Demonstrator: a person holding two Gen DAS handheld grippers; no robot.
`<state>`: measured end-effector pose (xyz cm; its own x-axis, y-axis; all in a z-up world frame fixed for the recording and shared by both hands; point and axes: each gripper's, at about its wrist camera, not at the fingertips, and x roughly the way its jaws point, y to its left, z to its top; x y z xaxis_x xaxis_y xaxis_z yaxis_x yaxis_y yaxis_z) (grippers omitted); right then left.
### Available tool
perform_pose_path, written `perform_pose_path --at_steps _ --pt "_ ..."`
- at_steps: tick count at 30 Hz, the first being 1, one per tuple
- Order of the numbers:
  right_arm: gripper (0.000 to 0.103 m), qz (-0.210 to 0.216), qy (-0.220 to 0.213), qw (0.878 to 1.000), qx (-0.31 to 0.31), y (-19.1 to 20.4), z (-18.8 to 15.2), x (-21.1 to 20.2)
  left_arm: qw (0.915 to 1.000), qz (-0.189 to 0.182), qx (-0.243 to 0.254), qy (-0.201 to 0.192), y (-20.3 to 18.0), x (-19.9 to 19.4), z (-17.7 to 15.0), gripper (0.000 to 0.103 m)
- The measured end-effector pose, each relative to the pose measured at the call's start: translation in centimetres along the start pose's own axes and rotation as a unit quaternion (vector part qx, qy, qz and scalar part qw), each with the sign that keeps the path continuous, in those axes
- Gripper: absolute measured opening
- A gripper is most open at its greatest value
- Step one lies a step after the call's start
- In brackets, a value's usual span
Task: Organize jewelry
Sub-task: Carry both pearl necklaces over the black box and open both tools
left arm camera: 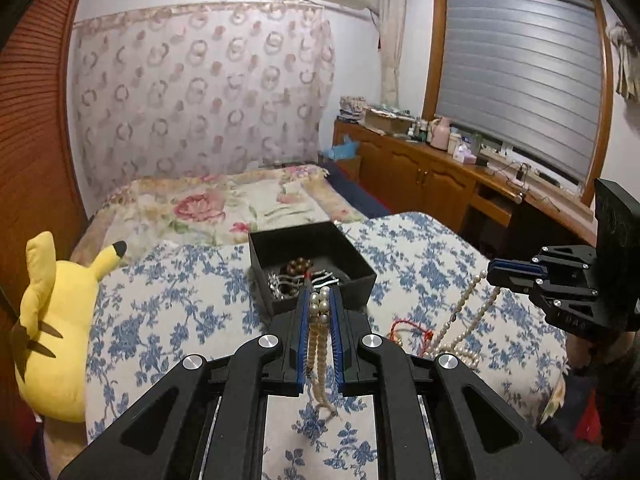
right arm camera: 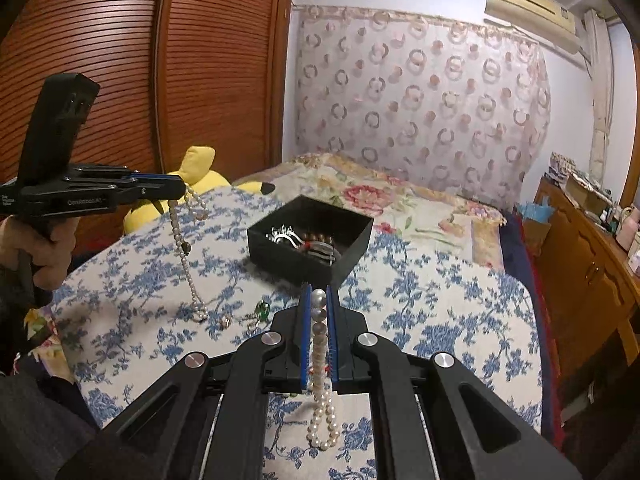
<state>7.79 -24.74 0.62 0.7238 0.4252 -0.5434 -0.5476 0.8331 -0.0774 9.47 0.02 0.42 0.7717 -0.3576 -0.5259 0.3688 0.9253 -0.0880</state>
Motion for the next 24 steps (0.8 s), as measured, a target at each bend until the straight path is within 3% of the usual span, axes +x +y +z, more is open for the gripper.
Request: perform_pose_path --at_steps 13,24 --pt "0.008 -0.012 -0.045 0.999 -0.023 -0.1 4.4 -2.0 0.9996 0.012 0.008 -0.025 -0.1 -0.2 3.1 0.009" --pt "0.008 -0.021 -0.097 0.994 -0.041 -0.7 10.8 -2.6 0.9992 0.011 0.003 -0.038 0.7 1.3 6.8 0.009"
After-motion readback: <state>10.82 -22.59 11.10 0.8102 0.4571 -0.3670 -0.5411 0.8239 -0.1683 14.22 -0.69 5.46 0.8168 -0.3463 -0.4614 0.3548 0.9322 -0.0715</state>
